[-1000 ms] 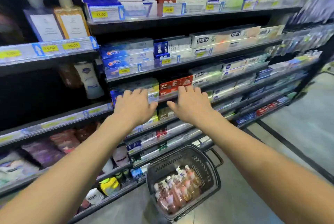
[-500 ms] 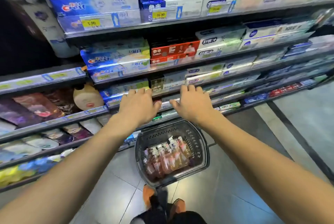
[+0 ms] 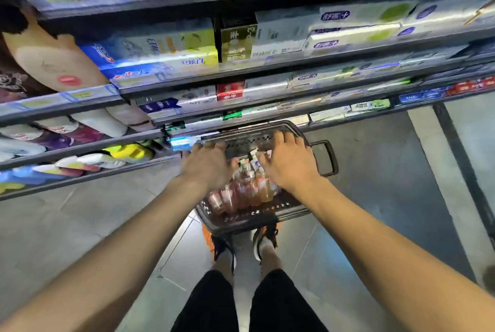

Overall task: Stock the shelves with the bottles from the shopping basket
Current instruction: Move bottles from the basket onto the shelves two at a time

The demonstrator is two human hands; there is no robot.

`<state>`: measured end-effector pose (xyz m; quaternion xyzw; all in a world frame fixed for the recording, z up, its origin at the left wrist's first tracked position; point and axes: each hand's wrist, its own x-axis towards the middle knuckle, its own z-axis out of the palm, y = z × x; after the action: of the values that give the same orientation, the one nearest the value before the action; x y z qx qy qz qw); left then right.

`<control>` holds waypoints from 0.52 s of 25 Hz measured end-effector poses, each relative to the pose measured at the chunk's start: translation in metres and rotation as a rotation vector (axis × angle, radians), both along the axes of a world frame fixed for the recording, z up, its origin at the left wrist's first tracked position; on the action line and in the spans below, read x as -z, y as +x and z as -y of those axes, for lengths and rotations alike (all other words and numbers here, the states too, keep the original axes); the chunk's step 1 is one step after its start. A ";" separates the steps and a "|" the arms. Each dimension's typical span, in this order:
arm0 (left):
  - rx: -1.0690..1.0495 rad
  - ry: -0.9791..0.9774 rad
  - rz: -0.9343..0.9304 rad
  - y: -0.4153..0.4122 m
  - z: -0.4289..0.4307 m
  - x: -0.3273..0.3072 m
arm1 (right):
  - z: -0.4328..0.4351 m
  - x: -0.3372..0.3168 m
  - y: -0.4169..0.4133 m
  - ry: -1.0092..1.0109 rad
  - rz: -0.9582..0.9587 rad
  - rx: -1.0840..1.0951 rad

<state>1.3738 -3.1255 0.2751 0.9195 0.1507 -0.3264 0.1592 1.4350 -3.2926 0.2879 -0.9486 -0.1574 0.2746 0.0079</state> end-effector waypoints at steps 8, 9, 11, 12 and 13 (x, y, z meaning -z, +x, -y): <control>-0.330 -0.232 -0.249 -0.009 0.019 0.212 | 0.037 0.194 -0.003 -0.063 -0.186 0.037; -0.422 -0.302 -0.266 -0.012 0.022 0.239 | 0.041 0.215 -0.003 -0.063 -0.207 0.049; -0.630 -0.393 -0.242 -0.019 0.032 0.285 | 0.051 0.247 -0.004 -0.075 -0.228 0.083; -0.720 -0.421 -0.213 -0.021 0.038 0.300 | 0.056 0.259 -0.004 -0.083 -0.231 0.098; -0.786 -0.443 -0.207 -0.024 0.044 0.322 | 0.061 0.274 -0.004 -0.093 -0.235 0.108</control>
<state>1.3499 -3.1691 -0.0468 0.6990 0.4297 -0.3557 0.4475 1.4307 -3.3540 0.0138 -0.9162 -0.0915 0.3902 -0.0031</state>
